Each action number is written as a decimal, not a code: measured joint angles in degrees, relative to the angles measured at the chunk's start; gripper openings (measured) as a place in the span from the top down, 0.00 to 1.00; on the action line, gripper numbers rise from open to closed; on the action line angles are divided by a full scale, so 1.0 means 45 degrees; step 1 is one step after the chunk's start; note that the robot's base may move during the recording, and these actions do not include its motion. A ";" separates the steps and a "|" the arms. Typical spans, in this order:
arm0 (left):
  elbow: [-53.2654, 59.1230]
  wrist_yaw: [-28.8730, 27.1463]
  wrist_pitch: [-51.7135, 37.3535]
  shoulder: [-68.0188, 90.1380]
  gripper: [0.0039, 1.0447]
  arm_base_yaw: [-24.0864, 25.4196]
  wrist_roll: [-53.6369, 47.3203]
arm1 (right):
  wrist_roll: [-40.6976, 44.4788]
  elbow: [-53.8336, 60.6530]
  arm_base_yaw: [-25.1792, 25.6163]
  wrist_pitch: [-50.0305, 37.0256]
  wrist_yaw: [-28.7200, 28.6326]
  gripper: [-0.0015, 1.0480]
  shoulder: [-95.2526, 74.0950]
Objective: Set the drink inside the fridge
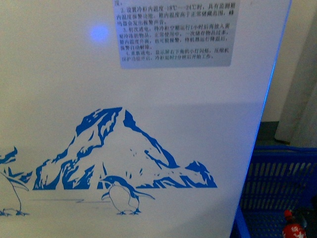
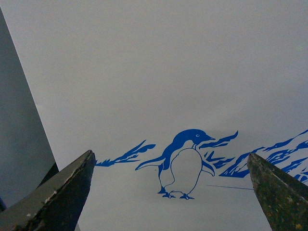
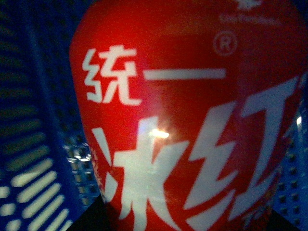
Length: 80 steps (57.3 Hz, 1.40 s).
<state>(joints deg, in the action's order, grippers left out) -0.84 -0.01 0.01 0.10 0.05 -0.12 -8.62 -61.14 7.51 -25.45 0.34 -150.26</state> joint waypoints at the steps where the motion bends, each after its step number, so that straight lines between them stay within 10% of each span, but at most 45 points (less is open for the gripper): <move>1: 0.0000 0.0005 0.0000 0.0000 0.08 0.0000 0.0000 | 0.0029 0.0126 0.0005 -0.0015 -0.0024 0.65 0.0267; 41: 0.0000 0.0000 0.0000 0.0000 0.08 0.0000 0.0000 | 0.0942 0.5790 -0.0559 0.3385 -0.0209 0.65 1.9598; 80: 0.0000 0.0000 0.0000 0.0000 0.08 0.0000 0.0000 | 0.1608 0.7111 -0.6528 0.5527 0.8422 0.65 2.8501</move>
<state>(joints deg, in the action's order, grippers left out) -0.84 -0.01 0.01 0.10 0.05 -0.12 -1.39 -29.15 -21.87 -0.58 38.24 -22.00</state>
